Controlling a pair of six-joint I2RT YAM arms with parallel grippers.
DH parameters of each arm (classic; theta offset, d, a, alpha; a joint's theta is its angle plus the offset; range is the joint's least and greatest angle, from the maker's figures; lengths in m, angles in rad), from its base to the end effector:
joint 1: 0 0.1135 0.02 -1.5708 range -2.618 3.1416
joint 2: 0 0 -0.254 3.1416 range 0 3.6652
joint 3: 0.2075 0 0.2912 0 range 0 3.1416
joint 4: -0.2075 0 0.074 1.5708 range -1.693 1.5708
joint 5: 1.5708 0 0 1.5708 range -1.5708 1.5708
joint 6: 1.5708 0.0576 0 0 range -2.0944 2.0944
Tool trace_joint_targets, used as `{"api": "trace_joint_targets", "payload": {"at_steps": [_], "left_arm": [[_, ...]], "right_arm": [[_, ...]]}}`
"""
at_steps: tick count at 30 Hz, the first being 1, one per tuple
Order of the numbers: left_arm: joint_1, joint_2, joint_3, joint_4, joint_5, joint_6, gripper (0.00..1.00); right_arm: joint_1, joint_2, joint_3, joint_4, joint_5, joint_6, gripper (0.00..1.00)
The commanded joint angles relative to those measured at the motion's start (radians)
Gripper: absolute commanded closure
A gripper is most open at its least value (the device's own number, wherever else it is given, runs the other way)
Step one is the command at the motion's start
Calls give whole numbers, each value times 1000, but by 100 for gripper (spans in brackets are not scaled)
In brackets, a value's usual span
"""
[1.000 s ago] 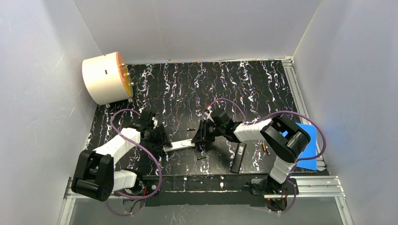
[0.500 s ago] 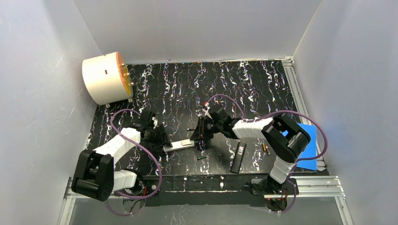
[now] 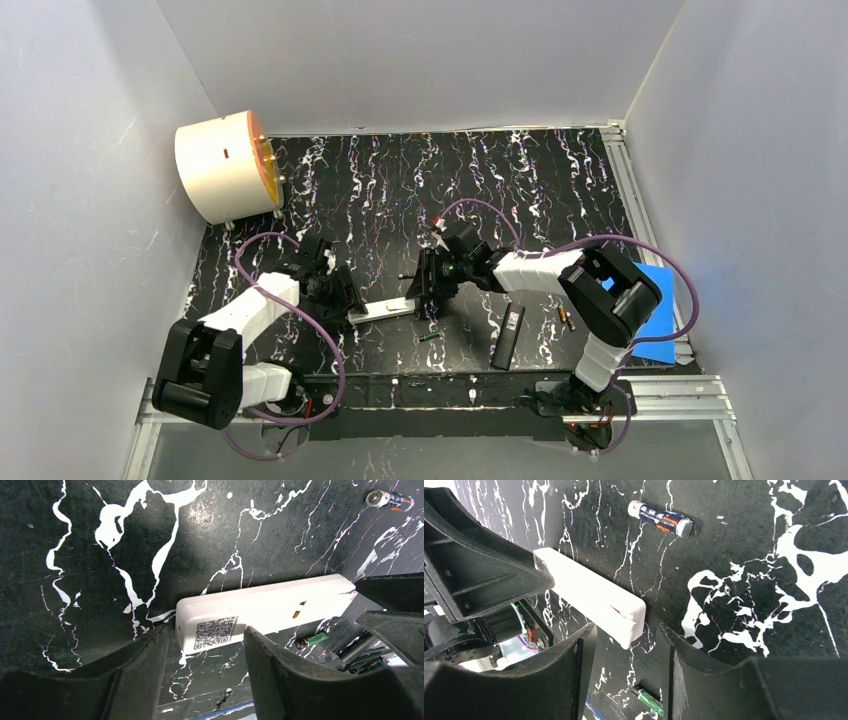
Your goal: Load the batteries into the remote control
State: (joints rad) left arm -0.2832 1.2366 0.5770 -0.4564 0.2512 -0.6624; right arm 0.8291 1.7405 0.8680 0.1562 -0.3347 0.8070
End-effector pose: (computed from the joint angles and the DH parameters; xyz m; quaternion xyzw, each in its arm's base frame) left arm 0.2415 -0.0852 0.1096 -0.1544 0.9546 -0.2105 0.1436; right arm 0.2488 0.2995 0.0999 -0.0789 0.8966 0.4018 0.1687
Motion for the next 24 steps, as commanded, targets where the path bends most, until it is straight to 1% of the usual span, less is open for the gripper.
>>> {"api": "trace_joint_targets", "payload": {"at_steps": [1, 5, 8, 13, 24], "left_arm": [[3, -2, 1, -36, -15, 14, 44], [3, 1, -2, -34, -14, 14, 44], [3, 3, -3, -32, -14, 12, 44], [3, 3, -3, -31, -14, 11, 44], [3, 15, 6, -29, -11, 10, 44]], "right_arm": [[-3, 3, 48, -36, 12, -40, 43], [2, 33, 81, -77, 11, -71, 42], [9, 51, 100, -88, 5, -92, 38], [26, 89, 147, -150, 12, -145, 39], [50, 130, 223, -341, 98, -364, 39]]}}
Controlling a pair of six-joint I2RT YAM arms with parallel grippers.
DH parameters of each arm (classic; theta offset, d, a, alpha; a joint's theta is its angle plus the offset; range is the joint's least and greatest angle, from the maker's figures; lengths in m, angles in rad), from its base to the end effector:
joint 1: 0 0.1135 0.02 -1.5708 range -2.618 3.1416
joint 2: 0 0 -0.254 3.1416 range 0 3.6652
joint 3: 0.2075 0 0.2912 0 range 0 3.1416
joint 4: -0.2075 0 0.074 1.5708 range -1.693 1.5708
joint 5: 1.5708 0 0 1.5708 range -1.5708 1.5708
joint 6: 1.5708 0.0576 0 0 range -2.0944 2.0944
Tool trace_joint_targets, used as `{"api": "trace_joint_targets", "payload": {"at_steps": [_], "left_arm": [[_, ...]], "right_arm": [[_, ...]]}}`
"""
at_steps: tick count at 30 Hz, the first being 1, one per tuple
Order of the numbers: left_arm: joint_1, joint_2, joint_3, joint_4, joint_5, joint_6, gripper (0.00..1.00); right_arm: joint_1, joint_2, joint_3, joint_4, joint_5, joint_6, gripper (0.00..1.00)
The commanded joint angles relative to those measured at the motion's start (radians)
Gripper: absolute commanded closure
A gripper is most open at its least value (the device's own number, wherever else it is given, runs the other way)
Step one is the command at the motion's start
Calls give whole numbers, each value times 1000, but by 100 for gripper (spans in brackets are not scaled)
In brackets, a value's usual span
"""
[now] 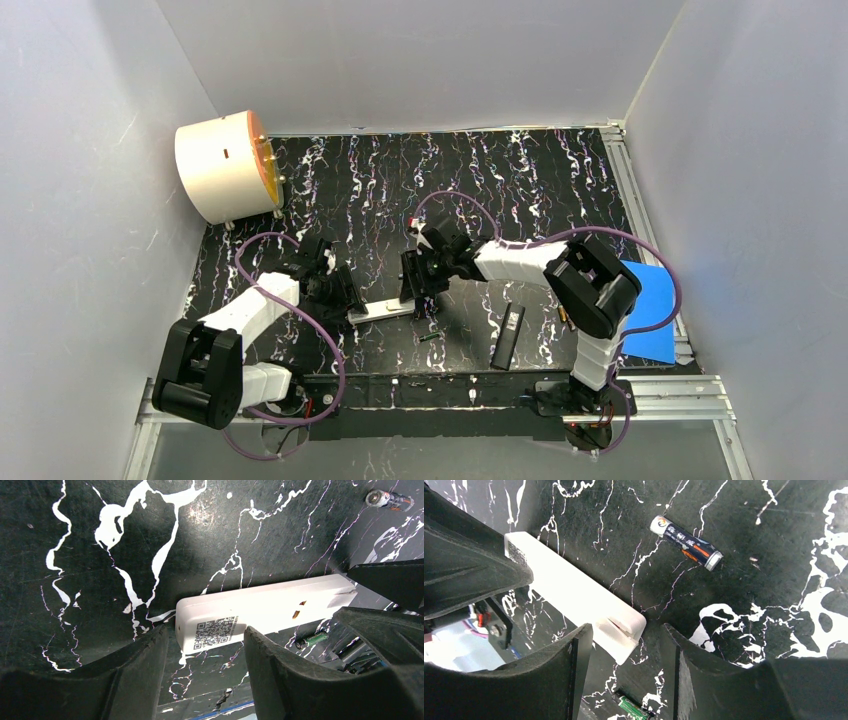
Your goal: Load the batteries into the remote control
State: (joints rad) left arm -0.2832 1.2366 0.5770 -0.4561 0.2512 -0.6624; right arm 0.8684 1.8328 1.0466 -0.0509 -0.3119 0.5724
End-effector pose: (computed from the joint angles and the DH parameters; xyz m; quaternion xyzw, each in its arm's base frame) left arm 0.2415 -0.0852 0.1097 -0.1544 0.9546 -0.2106 0.1437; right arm 0.2552 0.3288 0.1039 -0.1911 0.9038 0.3427 0.1706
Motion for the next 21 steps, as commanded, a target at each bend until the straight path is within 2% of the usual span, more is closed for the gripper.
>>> {"api": "trace_joint_targets", "payload": {"at_steps": [1, 7, 14, 21], "left_arm": [[3, 17, 7, -29, -11, 10, 44], [3, 27, 15, -29, -13, 11, 44], [3, 33, 18, -28, -15, 8, 44], [3, 35, 18, -26, -18, 3, 44]], "right_arm": [[15, 43, 52, -147, 82, -148, 39], [46, 75, 88, -218, 115, -233, 40], [49, 91, 106, -275, 154, -312, 52], [50, 100, 129, -290, 91, -327, 51]]}}
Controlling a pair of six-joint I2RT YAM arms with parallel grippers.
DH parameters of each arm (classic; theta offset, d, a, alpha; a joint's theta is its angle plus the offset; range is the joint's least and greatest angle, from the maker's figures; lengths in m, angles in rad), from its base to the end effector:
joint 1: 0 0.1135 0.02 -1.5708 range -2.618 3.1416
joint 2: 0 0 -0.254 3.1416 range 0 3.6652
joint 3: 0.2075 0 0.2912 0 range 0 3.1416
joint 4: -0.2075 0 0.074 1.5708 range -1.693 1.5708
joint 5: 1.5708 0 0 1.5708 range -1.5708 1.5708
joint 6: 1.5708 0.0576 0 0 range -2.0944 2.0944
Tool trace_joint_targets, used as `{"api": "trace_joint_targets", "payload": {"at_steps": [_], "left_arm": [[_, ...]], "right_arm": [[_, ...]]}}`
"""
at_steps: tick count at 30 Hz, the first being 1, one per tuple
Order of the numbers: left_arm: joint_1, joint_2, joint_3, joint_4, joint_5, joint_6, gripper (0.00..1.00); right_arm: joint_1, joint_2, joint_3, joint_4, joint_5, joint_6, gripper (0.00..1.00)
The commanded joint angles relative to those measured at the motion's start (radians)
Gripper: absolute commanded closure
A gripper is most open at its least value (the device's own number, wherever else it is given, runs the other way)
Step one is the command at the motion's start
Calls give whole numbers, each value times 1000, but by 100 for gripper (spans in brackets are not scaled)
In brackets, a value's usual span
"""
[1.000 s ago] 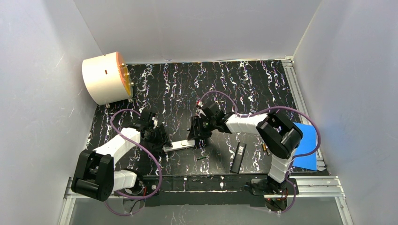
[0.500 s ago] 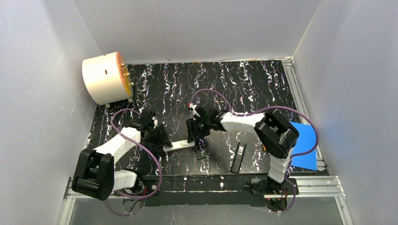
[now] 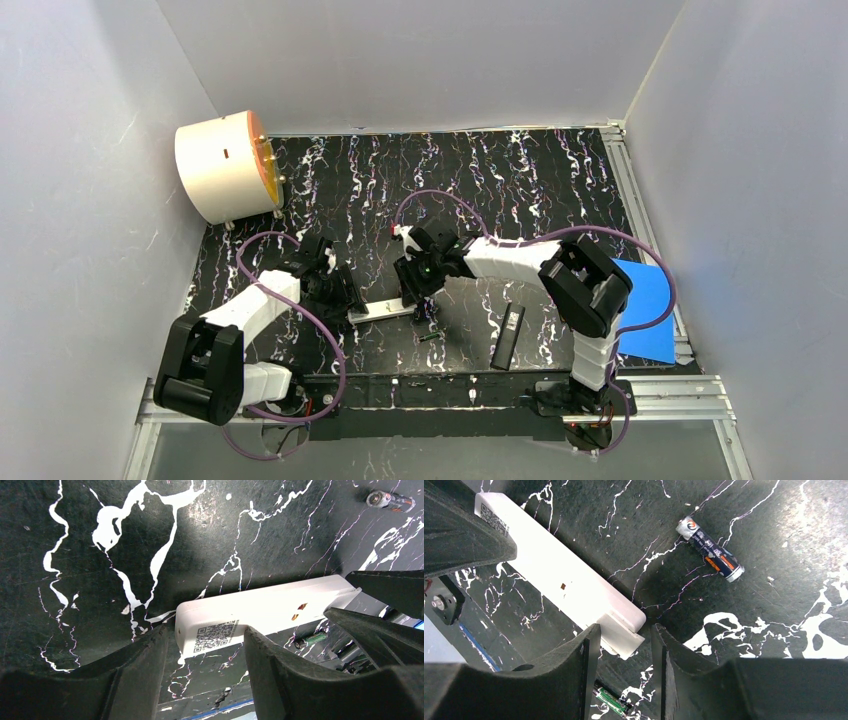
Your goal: Load the batteries into the remote control
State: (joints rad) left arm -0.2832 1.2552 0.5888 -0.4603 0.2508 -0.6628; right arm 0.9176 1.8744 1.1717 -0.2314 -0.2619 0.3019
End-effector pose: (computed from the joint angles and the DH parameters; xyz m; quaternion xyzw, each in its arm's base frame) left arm 0.2437 -0.0858 0.1088 -0.1555 0.9556 -0.2081 0.1389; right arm 0.2490 0.3499 0.1133 -0.3243 0.8850 0.2794 0.1834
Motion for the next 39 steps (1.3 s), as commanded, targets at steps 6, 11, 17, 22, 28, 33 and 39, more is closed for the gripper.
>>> {"api": "trace_joint_targets", "payload": {"at_steps": [6, 11, 17, 22, 28, 33, 39], "left_arm": [[4, 18, 0, -17, -16, -2, 44], [3, 21, -4, -10, -9, -6, 45], [3, 26, -4, -8, -10, -6, 46], [4, 29, -2, -9, -13, -3, 46], [3, 32, -3, -5, -13, -1, 45], [3, 32, -5, -1, -13, -3, 45], [4, 34, -7, 2, -12, -6, 45]], "right_arm": [[10, 86, 33, -105, 17, 20, 49], [14, 102, 56, -124, 30, 69, 53], [11, 126, 124, -240, 93, 94, 49], [-10, 84, 113, -244, 68, 99, 42], [-70, 13, 44, -142, -61, 177, 39], [-89, -14, -5, -34, -130, 257, 39], [-90, -7, -60, 67, -153, 387, 43]]}}
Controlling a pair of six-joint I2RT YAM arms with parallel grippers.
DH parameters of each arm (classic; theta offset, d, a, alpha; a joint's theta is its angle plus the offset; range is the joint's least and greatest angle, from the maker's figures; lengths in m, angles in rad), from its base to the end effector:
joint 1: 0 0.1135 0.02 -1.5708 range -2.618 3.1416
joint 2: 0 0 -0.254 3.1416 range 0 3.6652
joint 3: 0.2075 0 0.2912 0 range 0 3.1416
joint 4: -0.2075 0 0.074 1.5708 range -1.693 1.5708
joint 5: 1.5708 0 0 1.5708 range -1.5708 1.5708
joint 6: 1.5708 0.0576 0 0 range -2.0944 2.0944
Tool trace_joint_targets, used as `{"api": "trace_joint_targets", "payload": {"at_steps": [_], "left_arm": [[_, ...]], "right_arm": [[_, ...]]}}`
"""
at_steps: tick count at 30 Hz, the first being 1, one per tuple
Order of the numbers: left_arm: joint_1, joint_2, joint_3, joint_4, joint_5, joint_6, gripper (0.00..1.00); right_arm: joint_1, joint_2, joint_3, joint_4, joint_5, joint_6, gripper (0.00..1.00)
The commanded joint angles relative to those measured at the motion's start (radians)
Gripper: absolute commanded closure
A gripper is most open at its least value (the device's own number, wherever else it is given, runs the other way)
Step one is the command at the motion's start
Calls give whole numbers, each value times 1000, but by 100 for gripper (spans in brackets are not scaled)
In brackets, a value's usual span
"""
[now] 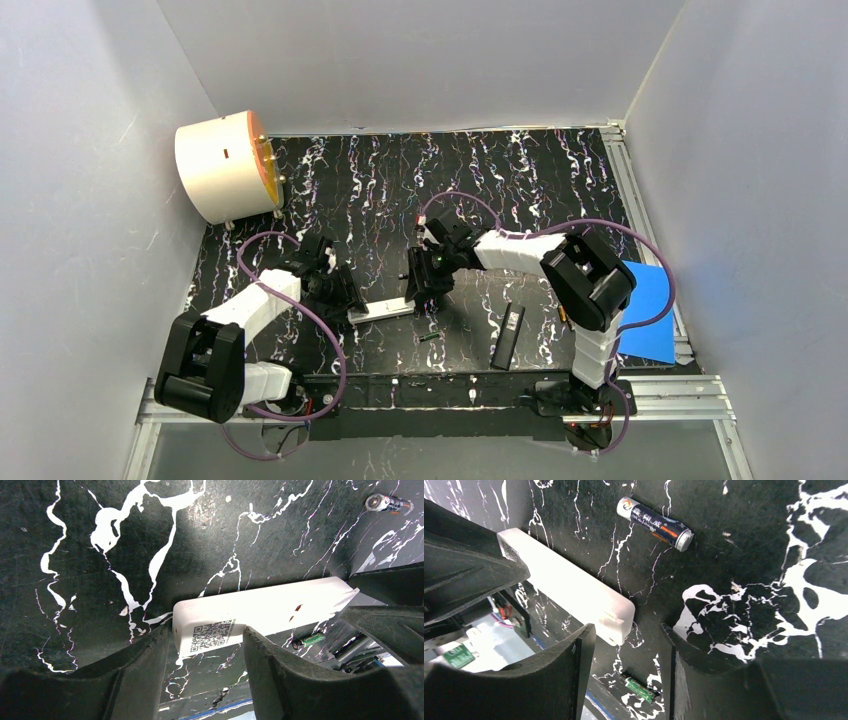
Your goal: Load the batteries into the remote control
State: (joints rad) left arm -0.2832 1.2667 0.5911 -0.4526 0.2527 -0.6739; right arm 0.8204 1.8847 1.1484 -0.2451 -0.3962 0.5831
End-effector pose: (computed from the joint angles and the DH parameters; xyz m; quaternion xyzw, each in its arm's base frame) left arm 0.2450 -0.0863 0.1072 -0.1607 0.9548 -0.2094 0.1367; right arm 0.2705 0.3227 0.1025 -0.1678 0.9248 0.3277 0.0959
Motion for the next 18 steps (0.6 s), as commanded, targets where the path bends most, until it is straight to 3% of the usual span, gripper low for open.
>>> {"api": "trace_joint_targets", "payload": {"at_steps": [1, 7, 18], "left_arm": [[3, 23, -9, -3, -14, 4, 45], [3, 26, -11, -2, -12, 2, 45], [3, 34, -24, -1, -12, 2, 45]], "right_arm": [[7, -8, -36, 81, -11, 123, 44], [9, 30, -47, 55, 29, 203, 48], [25, 92, 15, -165, 137, 168, 61]]}}
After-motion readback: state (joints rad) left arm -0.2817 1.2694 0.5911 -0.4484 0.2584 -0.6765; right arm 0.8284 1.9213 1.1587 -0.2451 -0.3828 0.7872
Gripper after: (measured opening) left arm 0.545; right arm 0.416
